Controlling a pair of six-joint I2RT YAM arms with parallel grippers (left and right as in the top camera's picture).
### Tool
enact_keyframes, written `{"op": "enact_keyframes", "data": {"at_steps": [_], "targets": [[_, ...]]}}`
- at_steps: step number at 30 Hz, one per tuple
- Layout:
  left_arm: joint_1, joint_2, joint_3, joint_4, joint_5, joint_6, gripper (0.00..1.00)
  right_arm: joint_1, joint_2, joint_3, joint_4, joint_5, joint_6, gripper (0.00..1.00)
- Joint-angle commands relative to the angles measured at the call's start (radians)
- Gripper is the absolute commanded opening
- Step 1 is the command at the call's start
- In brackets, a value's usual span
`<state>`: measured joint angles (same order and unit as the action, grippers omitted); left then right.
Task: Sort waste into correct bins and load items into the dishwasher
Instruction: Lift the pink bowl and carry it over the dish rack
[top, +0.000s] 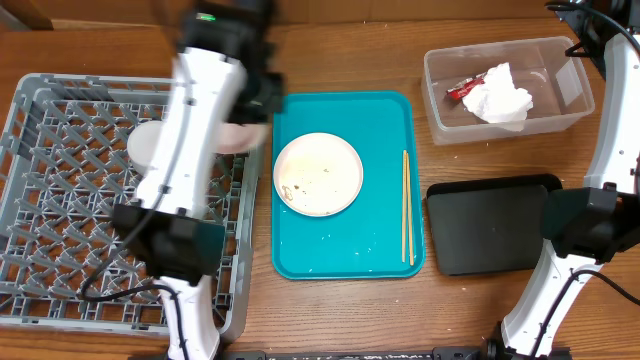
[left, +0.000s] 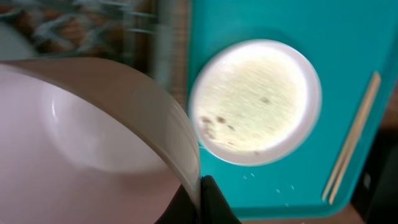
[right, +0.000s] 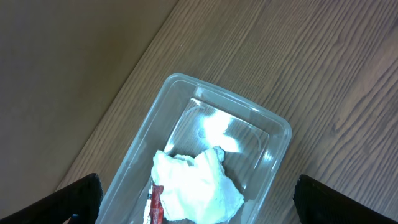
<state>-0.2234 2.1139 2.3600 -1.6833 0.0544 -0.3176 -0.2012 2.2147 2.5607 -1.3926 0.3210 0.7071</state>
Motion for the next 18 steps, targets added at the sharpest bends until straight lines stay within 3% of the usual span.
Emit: {"op": "enact_keyframes", "data": {"at_steps": [1, 11, 18], "targets": [[0.068, -0.117, -0.021, -0.007, -0.024, -0.050, 0.04, 0.001, -0.026, 0.013, 0.002, 0.006, 0.008, 1.00], [0.259, -0.371, -0.120, -0.006, -0.141, -0.064, 0.04, 0.001, -0.026, 0.013, 0.002, 0.006, 0.008, 1.00], [0.417, -0.381, -0.269, 0.026, 0.035, -0.028, 0.04, 0.001, -0.026, 0.013, 0.002, 0.006, 0.008, 1.00]]}}
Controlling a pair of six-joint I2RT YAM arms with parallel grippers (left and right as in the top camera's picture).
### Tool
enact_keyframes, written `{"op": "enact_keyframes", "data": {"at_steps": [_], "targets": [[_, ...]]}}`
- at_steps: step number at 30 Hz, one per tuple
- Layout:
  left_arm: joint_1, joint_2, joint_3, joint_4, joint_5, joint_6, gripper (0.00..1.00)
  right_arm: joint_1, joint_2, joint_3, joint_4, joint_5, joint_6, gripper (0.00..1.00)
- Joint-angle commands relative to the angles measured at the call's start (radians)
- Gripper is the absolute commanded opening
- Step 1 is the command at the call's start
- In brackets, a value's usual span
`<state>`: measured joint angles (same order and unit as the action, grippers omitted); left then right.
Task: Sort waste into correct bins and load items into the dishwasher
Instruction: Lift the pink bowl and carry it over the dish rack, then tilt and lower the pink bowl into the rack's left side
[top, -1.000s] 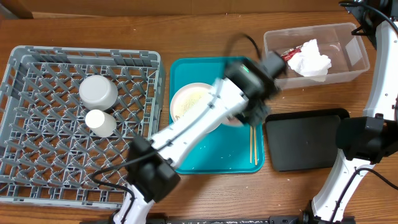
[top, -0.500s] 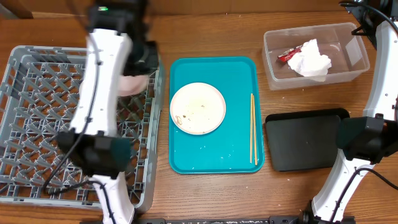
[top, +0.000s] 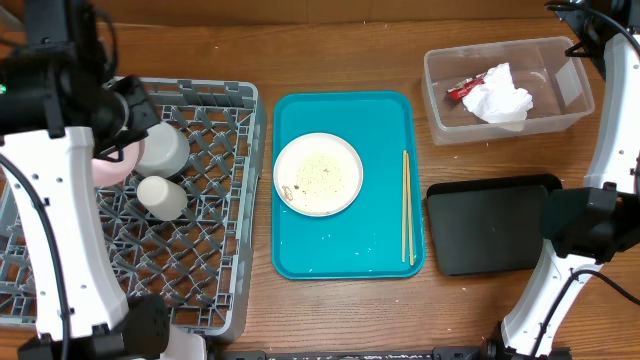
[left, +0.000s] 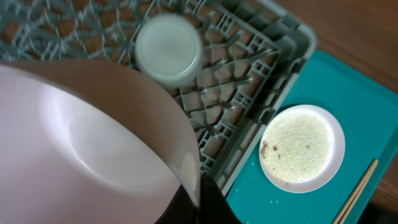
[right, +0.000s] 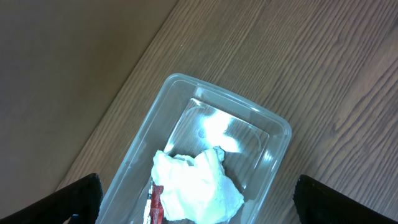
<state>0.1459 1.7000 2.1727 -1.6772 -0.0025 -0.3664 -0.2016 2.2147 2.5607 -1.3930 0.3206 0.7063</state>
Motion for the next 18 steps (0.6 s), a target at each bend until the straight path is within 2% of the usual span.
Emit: {"op": "enact_keyframes", "data": {"at_steps": [1, 3, 8, 10, 14, 18], "targets": [[0.068, 0.033, -0.109, 0.041, 0.120, 0.050, 0.04, 0.001, -0.026, 0.013, 0.002, 0.007, 0.008, 1.00], [0.118, 0.033, -0.168, 0.097, 0.212, 0.098, 0.04, 0.001, -0.026, 0.013, 0.002, 0.007, 0.008, 1.00], [0.267, 0.033, -0.288, 0.197, 0.574, 0.266, 0.04, 0.001, -0.026, 0.013, 0.002, 0.006, 0.008, 1.00], [0.326, 0.033, -0.321, 0.202, 0.636, 0.315, 0.04, 0.001, -0.026, 0.013, 0.002, 0.007, 0.008, 1.00], [0.420, 0.033, -0.356, 0.206, 0.664, 0.369, 0.04, 0.001, -0.026, 0.013, 0.002, 0.007, 0.008, 1.00], [0.494, 0.033, -0.400, 0.202, 0.850, 0.532, 0.04, 0.001, -0.026, 0.013, 0.002, 0.007, 0.008, 1.00]]}}
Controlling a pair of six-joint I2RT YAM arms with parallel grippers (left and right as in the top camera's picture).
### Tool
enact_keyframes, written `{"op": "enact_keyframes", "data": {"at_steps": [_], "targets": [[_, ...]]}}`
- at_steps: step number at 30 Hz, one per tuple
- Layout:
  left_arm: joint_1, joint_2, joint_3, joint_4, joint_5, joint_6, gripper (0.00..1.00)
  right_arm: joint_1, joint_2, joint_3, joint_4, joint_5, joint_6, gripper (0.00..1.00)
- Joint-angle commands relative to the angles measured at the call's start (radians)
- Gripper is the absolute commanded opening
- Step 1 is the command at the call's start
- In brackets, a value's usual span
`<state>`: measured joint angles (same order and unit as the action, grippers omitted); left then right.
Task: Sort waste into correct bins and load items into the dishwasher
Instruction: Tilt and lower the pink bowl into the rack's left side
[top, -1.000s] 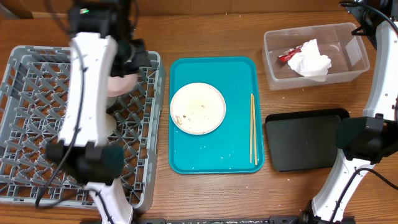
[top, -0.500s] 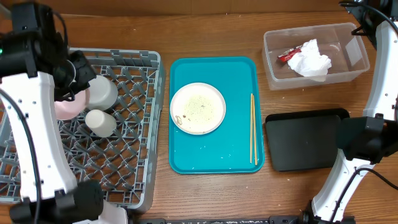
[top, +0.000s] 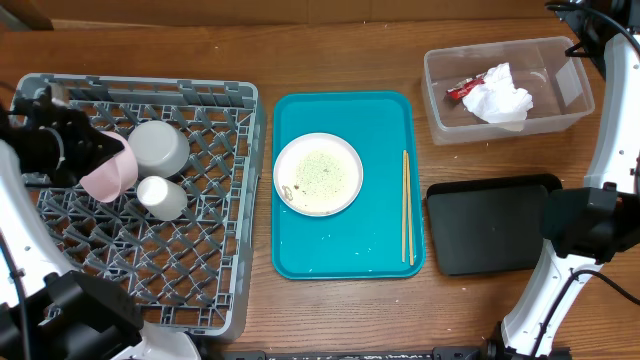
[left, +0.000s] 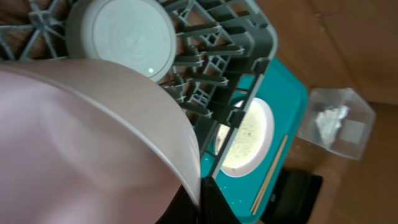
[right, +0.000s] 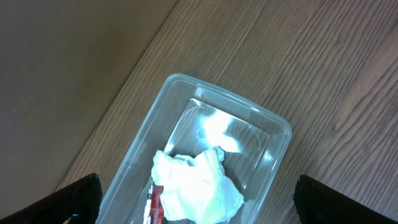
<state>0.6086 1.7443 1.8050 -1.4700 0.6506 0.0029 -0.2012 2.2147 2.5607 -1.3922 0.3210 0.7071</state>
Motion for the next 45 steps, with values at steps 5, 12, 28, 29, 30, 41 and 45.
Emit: {"op": "enact_keyframes", "data": {"at_steps": [5, 12, 28, 29, 30, 41, 45], "targets": [[0.093, -0.011, -0.138, 0.018, 0.301, 0.242, 0.05, 0.001, -0.026, 0.013, 0.002, 0.006, 0.008, 1.00], [0.174, -0.011, -0.272, 0.085, 0.346, 0.296, 0.04, 0.001, -0.026, 0.013, 0.002, 0.006, 0.008, 1.00], [0.251, -0.010, -0.358, 0.200, 0.512, 0.357, 0.04, 0.001, -0.026, 0.013, 0.002, 0.006, 0.008, 1.00], [0.256, -0.010, -0.372, 0.217, 0.522, 0.356, 0.04, 0.001, -0.026, 0.013, 0.002, 0.006, 0.008, 1.00], [0.261, -0.010, -0.384, 0.231, 0.522, 0.356, 0.04, 0.001, -0.026, 0.013, 0.002, 0.006, 0.008, 1.00], [0.314, -0.005, -0.423, 0.290, 0.529, 0.357, 0.04, 0.001, -0.026, 0.013, 0.002, 0.006, 0.008, 1.00], [0.312, -0.005, -0.440, 0.318, 0.529, 0.360, 0.04, 0.001, -0.026, 0.013, 0.002, 0.006, 0.008, 1.00]]}}
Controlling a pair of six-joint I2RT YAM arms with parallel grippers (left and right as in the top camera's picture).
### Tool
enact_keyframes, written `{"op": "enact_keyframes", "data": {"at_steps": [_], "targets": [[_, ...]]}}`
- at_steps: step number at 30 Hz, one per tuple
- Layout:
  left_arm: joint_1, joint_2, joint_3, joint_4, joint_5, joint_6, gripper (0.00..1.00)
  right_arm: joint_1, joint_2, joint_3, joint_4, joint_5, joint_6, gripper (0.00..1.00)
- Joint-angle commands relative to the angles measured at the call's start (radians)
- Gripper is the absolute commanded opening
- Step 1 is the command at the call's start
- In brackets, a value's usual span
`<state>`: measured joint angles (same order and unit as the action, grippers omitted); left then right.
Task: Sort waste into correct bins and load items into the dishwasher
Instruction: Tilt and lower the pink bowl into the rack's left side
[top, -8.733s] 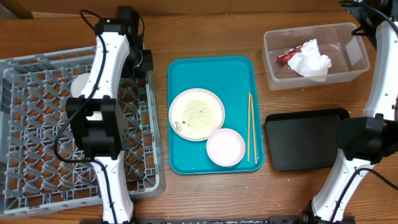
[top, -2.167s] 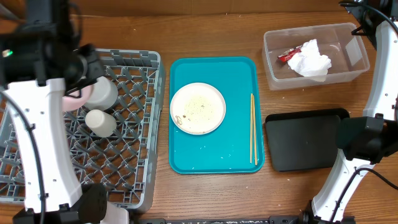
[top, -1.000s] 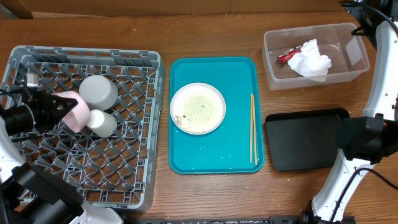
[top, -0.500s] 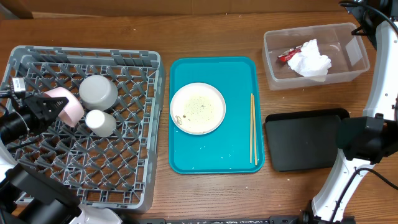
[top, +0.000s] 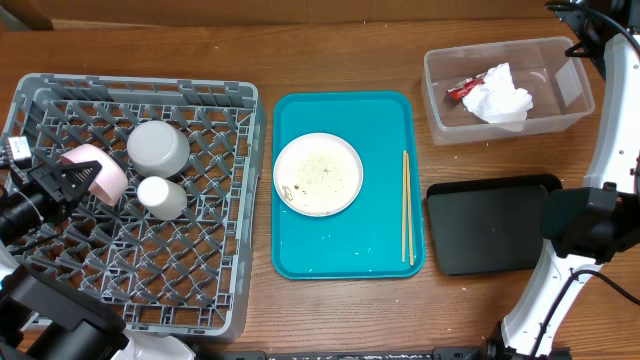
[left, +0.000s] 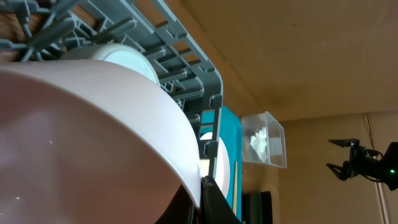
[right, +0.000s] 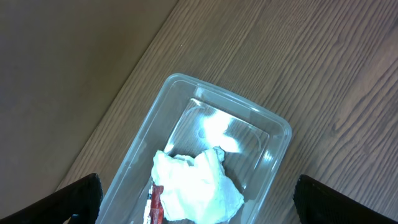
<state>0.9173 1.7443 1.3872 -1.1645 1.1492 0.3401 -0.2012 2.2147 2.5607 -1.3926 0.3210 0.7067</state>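
Note:
My left gripper (top: 62, 182) is shut on the rim of a pink bowl (top: 97, 168). The bowl is tipped on its side over the left part of the grey dish rack (top: 200, 300). In the left wrist view the pink bowl (left: 87, 143) fills most of the frame, its rim pinched between the dark fingertips (left: 209, 200). A white plate (top: 318, 174) with crumbs and a pair of chopsticks (top: 406, 205) lie on the teal tray (top: 345, 255). My right gripper (right: 198, 200) hangs open above the clear bin (right: 267, 134).
An upturned grey bowl (top: 157, 147) and a white cup (top: 160, 197) stand in the rack just right of the pink bowl. The clear bin (top: 570, 115) holds a crumpled tissue (top: 497, 93) and a red wrapper (top: 463, 90). A black bin (top: 487, 227) sits right of the tray.
The pink bowl has shifted a little left and lower in the rack and is tipped further onto its side. My left arm has drawn back toward the rack's left edge. The right arm is unchanged.
My left gripper first held the pink bowl at the rack's right edge beside the tray. Then it held it over the rack's back left, then tilted beside the grey bowl. Now the bowl is on its side at the rack's left, still gripped.

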Motion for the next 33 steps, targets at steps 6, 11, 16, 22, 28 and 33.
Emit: {"op": "enact_keyframes", "data": {"at_steps": [6, 11, 16, 22, 28, 33], "targets": [[0.005, -0.005, -0.063, 0.074, 0.061, 0.023, 0.04, 0.001, -0.026, 0.013, 0.002, 0.006, 0.008, 1.00], [0.005, -0.005, -0.081, 0.080, 0.076, 0.032, 0.04, 0.001, -0.026, 0.013, 0.002, 0.006, 0.008, 1.00], [0.005, -0.005, -0.100, 0.085, 0.079, 0.050, 0.04, 0.001, -0.026, 0.013, 0.002, 0.006, 0.008, 1.00], [0.006, -0.005, -0.132, 0.146, 0.090, 0.052, 0.04, 0.001, -0.026, 0.013, 0.002, 0.006, 0.008, 1.00], [0.006, -0.005, -0.146, 0.156, 0.097, 0.048, 0.04, 0.001, -0.026, 0.013, 0.002, 0.006, 0.008, 1.00], [0.008, -0.005, -0.146, 0.152, 0.063, -0.014, 0.04, 0.001, -0.026, 0.013, 0.002, 0.006, 0.008, 1.00]]}}
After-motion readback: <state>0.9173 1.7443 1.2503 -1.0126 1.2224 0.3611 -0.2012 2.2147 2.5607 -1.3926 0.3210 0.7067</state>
